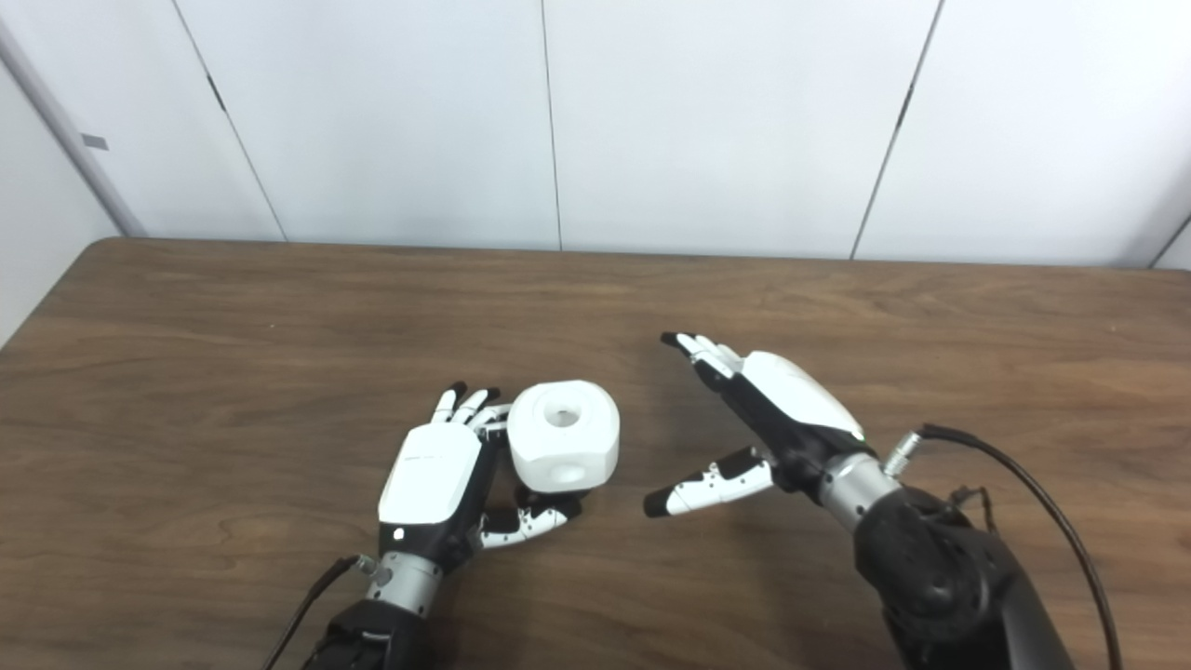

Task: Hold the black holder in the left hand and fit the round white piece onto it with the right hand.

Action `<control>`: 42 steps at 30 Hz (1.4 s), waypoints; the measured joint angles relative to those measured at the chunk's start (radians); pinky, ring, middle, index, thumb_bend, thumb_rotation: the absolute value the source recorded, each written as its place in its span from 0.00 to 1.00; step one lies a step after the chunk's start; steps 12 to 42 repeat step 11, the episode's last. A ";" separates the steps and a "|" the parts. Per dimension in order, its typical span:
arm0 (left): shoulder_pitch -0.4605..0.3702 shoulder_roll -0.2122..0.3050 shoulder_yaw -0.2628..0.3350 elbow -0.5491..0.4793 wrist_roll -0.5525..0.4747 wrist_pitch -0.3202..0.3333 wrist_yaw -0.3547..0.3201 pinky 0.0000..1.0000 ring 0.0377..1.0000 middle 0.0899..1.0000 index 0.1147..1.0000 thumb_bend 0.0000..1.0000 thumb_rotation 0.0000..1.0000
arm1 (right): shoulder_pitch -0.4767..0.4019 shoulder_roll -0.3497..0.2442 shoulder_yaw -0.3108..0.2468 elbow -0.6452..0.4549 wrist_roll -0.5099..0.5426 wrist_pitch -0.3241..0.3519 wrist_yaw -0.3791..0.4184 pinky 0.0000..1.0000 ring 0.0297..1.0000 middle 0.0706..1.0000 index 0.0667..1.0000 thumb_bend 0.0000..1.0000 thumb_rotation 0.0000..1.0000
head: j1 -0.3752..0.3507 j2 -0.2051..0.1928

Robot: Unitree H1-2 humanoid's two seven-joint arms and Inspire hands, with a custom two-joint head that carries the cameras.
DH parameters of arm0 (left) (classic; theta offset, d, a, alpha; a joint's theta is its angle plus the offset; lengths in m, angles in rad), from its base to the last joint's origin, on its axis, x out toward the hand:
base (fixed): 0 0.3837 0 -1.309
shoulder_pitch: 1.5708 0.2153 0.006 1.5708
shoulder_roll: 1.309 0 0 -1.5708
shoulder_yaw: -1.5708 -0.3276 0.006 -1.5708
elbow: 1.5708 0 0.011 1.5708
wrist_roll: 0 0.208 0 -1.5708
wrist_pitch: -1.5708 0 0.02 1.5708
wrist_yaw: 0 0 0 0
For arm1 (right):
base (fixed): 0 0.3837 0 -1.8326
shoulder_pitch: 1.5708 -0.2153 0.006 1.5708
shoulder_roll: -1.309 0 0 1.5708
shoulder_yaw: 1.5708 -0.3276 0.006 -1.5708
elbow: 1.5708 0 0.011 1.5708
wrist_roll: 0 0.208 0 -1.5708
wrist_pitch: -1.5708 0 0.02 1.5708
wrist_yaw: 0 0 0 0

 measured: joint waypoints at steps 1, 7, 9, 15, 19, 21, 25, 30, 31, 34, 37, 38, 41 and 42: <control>0.000 0.001 0.000 0.000 -0.001 0.000 0.000 1.00 0.90 0.77 0.42 0.52 0.05 | 0.004 -0.001 -0.005 0.000 0.002 0.004 0.000 1.00 1.00 1.00 0.99 1.00 0.45 | 0.000 -0.002; 0.000 0.000 0.003 0.000 -0.008 0.003 -0.002 1.00 0.89 0.76 0.42 0.52 0.06 | 0.023 0.011 -0.038 0.011 0.035 0.016 -0.028 0.98 1.00 0.99 0.99 1.00 0.46 | 0.000 -0.002; 0.000 -0.001 0.004 -0.001 -0.008 0.005 -0.002 1.00 0.89 0.76 0.42 0.52 0.06 | 0.023 0.012 -0.042 0.014 0.042 0.016 -0.034 0.98 1.00 0.99 0.99 1.00 0.46 | 0.003 0.002; 0.001 -0.003 0.005 -0.003 -0.008 0.008 -0.003 1.00 0.89 0.76 0.42 0.52 0.06 | 0.023 0.013 -0.043 0.015 0.050 0.016 -0.043 0.98 1.00 0.99 0.98 1.00 0.47 | 0.006 0.002; 0.001 -0.003 0.005 -0.003 -0.008 0.008 -0.003 1.00 0.89 0.76 0.42 0.52 0.06 | 0.023 0.013 -0.043 0.015 0.050 0.016 -0.043 0.98 1.00 0.99 0.98 1.00 0.47 | 0.006 0.002; 0.001 -0.003 0.005 -0.003 -0.008 0.008 -0.003 1.00 0.89 0.76 0.42 0.52 0.06 | 0.023 0.013 -0.043 0.015 0.050 0.016 -0.043 0.98 1.00 0.99 0.98 1.00 0.47 | 0.006 0.002; 0.001 -0.003 0.005 -0.003 -0.008 0.008 -0.003 1.00 0.89 0.76 0.42 0.52 0.06 | 0.023 0.013 -0.043 0.015 0.050 0.016 -0.043 0.98 1.00 0.99 0.98 1.00 0.47 | 0.006 0.002; 0.001 -0.003 0.005 -0.003 -0.008 0.008 -0.003 1.00 0.89 0.76 0.42 0.52 0.06 | 0.023 0.013 -0.043 0.015 0.050 0.016 -0.043 0.98 1.00 0.99 0.98 1.00 0.47 | 0.006 0.002; 0.001 -0.003 0.005 -0.003 -0.008 0.008 -0.003 1.00 0.89 0.76 0.42 0.52 0.06 | 0.023 0.013 -0.043 0.015 0.050 0.016 -0.043 0.98 1.00 0.99 0.98 1.00 0.47 | 0.006 0.002; 0.001 -0.003 0.005 -0.003 -0.008 0.008 -0.003 1.00 0.89 0.76 0.42 0.52 0.06 | 0.023 0.013 -0.043 0.015 0.050 0.016 -0.043 0.98 1.00 0.99 0.98 1.00 0.47 | 0.006 0.002; 0.001 -0.003 0.005 -0.003 -0.008 0.008 -0.003 1.00 0.89 0.76 0.42 0.52 0.06 | 0.023 0.013 -0.043 0.015 0.050 0.016 -0.043 0.98 1.00 0.99 0.98 1.00 0.47 | 0.006 0.002; 0.001 -0.003 0.005 -0.003 -0.008 0.008 -0.003 1.00 0.89 0.76 0.42 0.52 0.06 | 0.023 0.013 -0.043 0.015 0.050 0.016 -0.043 0.98 1.00 0.99 0.98 1.00 0.47 | 0.006 0.002; 0.001 -0.003 0.005 -0.003 -0.008 0.008 -0.003 1.00 0.89 0.76 0.42 0.52 0.06 | 0.023 0.013 -0.043 0.015 0.050 0.016 -0.043 0.98 1.00 0.99 0.98 1.00 0.47 | 0.006 0.002; 0.001 -0.003 0.005 -0.003 -0.008 0.008 -0.003 1.00 0.89 0.76 0.42 0.52 0.06 | 0.023 0.013 -0.043 0.015 0.050 0.016 -0.043 0.98 1.00 0.99 0.98 1.00 0.47 | 0.006 0.002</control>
